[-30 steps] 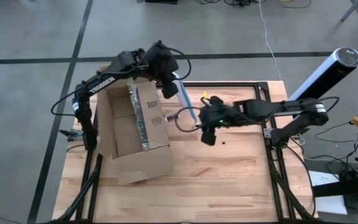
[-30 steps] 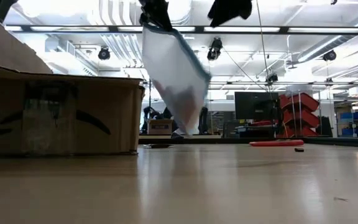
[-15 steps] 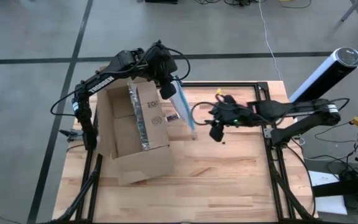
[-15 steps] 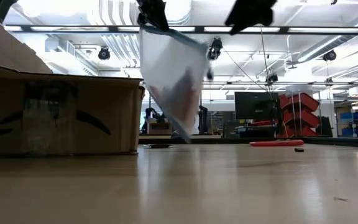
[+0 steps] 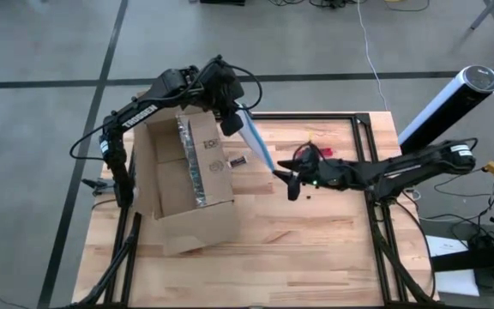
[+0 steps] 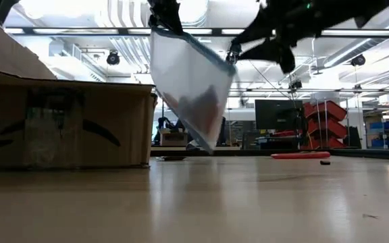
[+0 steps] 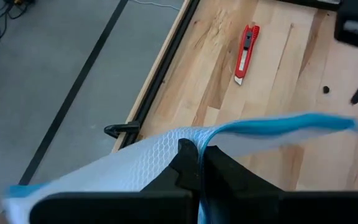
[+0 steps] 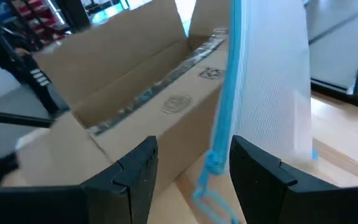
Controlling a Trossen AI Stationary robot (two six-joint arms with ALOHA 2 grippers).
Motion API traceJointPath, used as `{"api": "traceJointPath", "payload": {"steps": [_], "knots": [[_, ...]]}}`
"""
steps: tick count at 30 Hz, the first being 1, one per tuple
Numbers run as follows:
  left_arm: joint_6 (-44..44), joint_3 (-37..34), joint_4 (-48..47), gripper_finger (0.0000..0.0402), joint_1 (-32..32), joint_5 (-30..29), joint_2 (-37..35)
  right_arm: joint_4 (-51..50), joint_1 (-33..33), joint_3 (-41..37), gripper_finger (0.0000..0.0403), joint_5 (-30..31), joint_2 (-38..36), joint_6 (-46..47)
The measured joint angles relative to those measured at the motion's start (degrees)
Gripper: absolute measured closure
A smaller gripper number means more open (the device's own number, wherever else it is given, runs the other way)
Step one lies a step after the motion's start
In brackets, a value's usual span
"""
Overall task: Unpack boxes
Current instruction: Open the blue transparent zip bag
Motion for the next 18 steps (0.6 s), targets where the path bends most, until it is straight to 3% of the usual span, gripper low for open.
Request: {"api": "traceJointPath", "payload": {"steps": [4,18], "knots": [[-0.03,0.0,-0.34,0.0401,0.42,0.32,0.0,-0.03,-0.02,-0.91,0.0231,2.79,3.04,-2.54],[-0.72,0.0,-0.58,0.0401,1.17,1.44,0.0,0.05,-0.04,-1.1,0.0231,3.2,9.92,-3.62]]}}
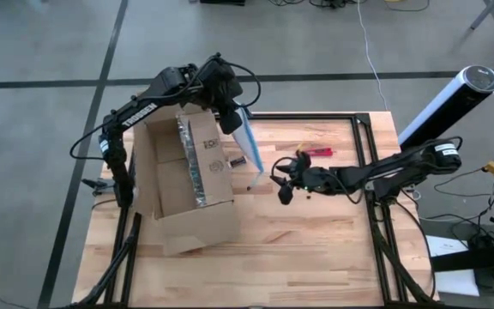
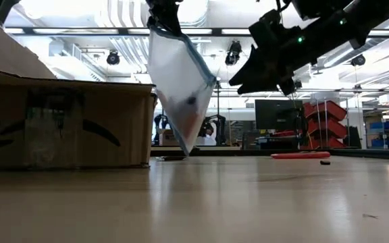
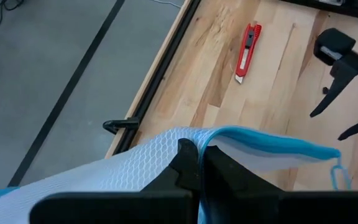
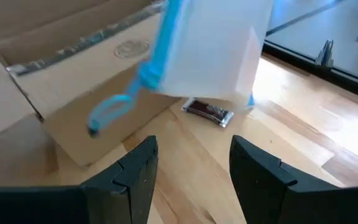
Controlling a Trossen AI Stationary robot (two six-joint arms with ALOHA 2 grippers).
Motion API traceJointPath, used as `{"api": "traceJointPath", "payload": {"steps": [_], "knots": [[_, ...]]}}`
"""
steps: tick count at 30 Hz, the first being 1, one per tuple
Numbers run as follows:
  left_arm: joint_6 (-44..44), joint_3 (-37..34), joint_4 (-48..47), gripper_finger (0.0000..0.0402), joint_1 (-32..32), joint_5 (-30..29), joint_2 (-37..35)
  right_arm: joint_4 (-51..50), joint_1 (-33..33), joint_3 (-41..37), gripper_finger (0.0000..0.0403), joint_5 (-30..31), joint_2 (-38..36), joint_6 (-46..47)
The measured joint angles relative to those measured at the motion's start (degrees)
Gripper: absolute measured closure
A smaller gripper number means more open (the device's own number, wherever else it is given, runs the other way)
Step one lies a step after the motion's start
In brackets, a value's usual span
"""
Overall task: Unpack boxes
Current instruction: Open the blue transparent zip bag
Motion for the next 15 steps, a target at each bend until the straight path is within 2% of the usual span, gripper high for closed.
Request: {"api": "traceJointPath", "payload": {"steps": [6,15], "knots": [[-0.2,0.0,-0.12,0.0401,0.02,0.2,0.0,1.77,-0.13,0.0,0.0231,2.66,2.69,-0.88],[-0.22,0.0,-0.03,0.0401,0.04,1.45,-0.02,19.96,-1.89,-0.01,0.0231,4.48,7.33,-8.15]]}}
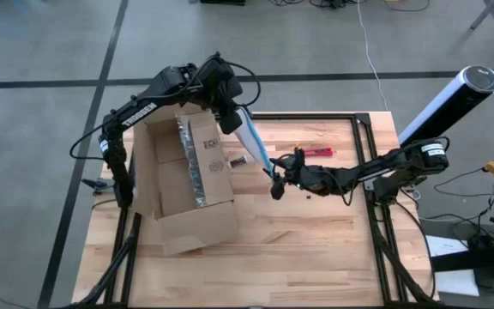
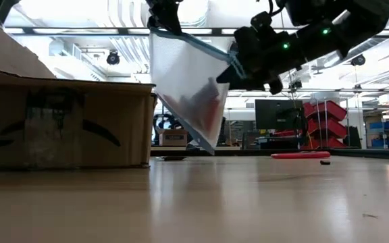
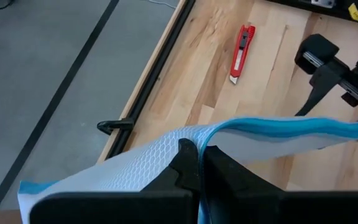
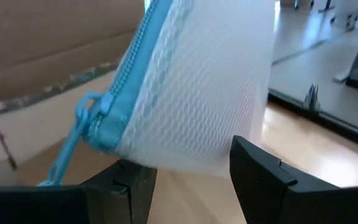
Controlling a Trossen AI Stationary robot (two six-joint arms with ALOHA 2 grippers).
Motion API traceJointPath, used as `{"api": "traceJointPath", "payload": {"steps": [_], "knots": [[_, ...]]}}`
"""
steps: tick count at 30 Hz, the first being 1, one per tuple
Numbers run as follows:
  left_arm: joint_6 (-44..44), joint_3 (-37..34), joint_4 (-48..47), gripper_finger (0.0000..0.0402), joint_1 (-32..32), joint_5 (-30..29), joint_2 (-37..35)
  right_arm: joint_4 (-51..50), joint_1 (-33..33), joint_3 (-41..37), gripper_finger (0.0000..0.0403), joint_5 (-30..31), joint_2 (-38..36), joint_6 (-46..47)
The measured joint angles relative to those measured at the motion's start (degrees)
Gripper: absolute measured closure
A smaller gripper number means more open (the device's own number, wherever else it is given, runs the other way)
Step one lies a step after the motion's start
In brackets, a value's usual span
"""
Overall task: Unpack boxes
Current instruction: Open the blue transparent zip bag
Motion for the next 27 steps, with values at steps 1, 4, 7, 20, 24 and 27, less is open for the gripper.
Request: {"api": "traceJointPath", "payload": {"steps": [1,4,7,20,24,27], "knots": [[0.0,0.0,-0.01,0.0401,0.02,-0.01,-0.02,1.45,-0.23,-0.01,0.0232,-0.01,0.14,-0.24],[0.0,0.02,-0.37,0.0401,0.0,0.0,-0.07,4.28,-0.74,0.21,0.0247,-0.02,0.09,-0.33],[-0.02,0.02,-0.92,0.0401,0.0,0.02,-0.07,4.29,-0.84,1.44,0.0284,-0.21,-0.51,-0.82],[1.77,0.02,-0.94,0.0401,-0.01,1.43,-0.09,3.76,-0.84,8.34,0.0401,-4.11,-1.23,-1.74],[4.01,0.02,-0.69,0.0393,-0.61,6.35,-0.13,1.97,-0.84,9.31,0.0402,-4.13,-2.13,-1.71],[6.52,0.02,0.19,0.0378,-1.78,7.55,-0.17,1.29,-0.86,9.54,0.0403,-4.06,-2.81,-1.75]]}}
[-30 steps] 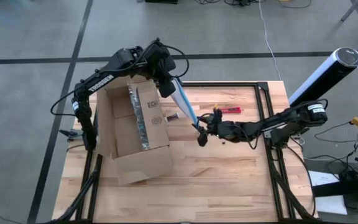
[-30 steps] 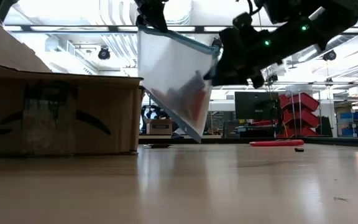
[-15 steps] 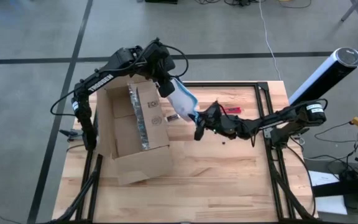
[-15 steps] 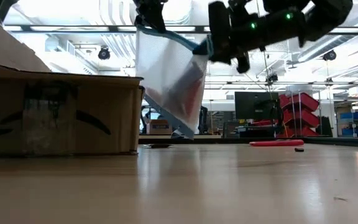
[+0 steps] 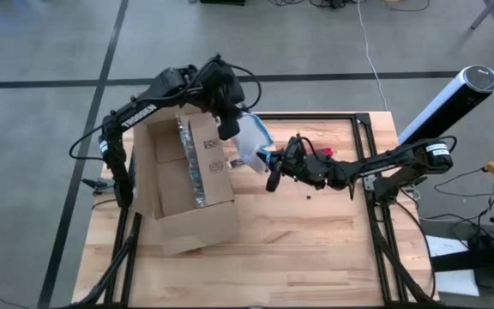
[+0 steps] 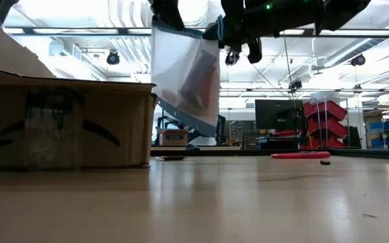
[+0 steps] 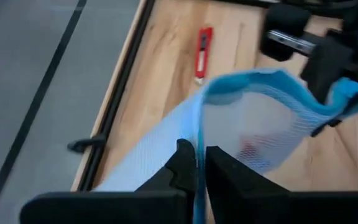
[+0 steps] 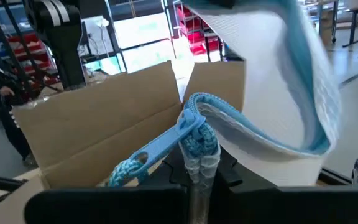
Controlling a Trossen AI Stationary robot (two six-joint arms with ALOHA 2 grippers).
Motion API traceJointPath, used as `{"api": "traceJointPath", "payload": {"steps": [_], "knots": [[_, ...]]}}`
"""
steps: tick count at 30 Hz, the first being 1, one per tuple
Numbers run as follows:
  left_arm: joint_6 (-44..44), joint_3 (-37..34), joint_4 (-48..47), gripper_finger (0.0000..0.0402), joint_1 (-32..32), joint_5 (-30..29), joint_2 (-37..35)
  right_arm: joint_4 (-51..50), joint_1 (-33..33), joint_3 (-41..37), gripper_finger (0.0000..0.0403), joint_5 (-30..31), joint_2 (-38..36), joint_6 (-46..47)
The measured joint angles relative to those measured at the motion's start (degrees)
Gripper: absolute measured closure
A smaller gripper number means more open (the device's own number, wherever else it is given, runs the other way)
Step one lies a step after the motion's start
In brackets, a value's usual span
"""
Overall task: Unpack boxes
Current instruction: Open the blue transparent zip bag
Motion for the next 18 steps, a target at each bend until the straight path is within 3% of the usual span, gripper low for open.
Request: {"api": "traceJointPath", "payload": {"steps": [13,18], "knots": [[14.5,0.07,5.52,0.0259,-11.43,0.06,0.28,-0.63,-0.3,0.0,0.0403,0.4,-0.99,1.04],[15.95,-0.17,5.32,0.0219,-14.22,-0.18,2.38,-0.61,-0.33,0.0,0.0403,0.43,-1.45,1.09]]}}
